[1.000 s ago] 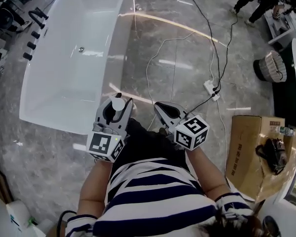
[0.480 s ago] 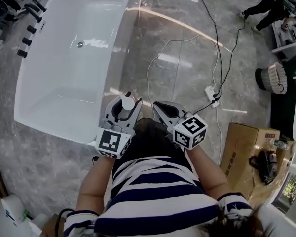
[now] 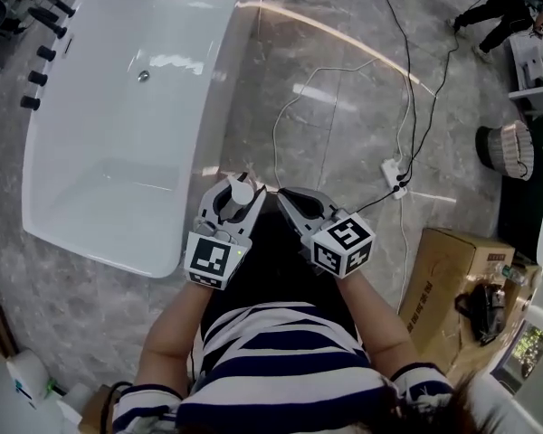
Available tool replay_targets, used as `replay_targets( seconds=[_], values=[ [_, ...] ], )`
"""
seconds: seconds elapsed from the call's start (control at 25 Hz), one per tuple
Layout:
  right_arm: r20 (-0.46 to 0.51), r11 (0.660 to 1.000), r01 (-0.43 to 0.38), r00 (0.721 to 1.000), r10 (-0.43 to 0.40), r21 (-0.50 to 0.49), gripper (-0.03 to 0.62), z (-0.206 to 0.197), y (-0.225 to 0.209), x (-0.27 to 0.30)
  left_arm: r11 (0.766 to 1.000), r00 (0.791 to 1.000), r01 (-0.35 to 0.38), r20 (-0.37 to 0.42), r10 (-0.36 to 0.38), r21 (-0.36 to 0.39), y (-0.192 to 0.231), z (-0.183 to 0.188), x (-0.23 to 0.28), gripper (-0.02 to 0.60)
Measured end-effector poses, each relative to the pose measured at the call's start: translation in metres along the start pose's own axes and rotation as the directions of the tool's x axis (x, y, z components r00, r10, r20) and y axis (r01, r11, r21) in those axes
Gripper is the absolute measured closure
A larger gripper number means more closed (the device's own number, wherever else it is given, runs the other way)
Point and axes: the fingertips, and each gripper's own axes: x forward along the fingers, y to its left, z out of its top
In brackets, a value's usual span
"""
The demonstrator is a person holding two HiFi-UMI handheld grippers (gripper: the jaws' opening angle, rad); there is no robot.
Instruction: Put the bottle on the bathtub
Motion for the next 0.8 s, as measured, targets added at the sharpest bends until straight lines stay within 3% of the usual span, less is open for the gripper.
replay_targets(
  seconds=[0.24, 0.48, 0.8],
  values=[
    [-0.05, 0.998, -0.037, 0.998, 0.039, 0.045, 0.566, -0.011, -0.032, 0.018, 0.999, 0.998, -0.04, -0.052, 0.04, 0.006, 0.015, -0.022, 0.033, 0.419],
    [-0.139, 0.996, -0.066, 0.989, 0.057, -0.062, 0.566, -0.028, -0.075, 0.049, 0.997, 0.996, -0.074, -0.05, 0.073, -0.007, 0.029, -0.042, 0.068, 0.419],
    [-0.178, 0.991, -0.115, 0.979, 0.101, -0.072, 0.566, -0.037, -0.136, 0.094, 0.992, 0.988, -0.12, -0.1, 0.117, -0.03, 0.051, -0.087, 0.122, 0.419]
  ],
)
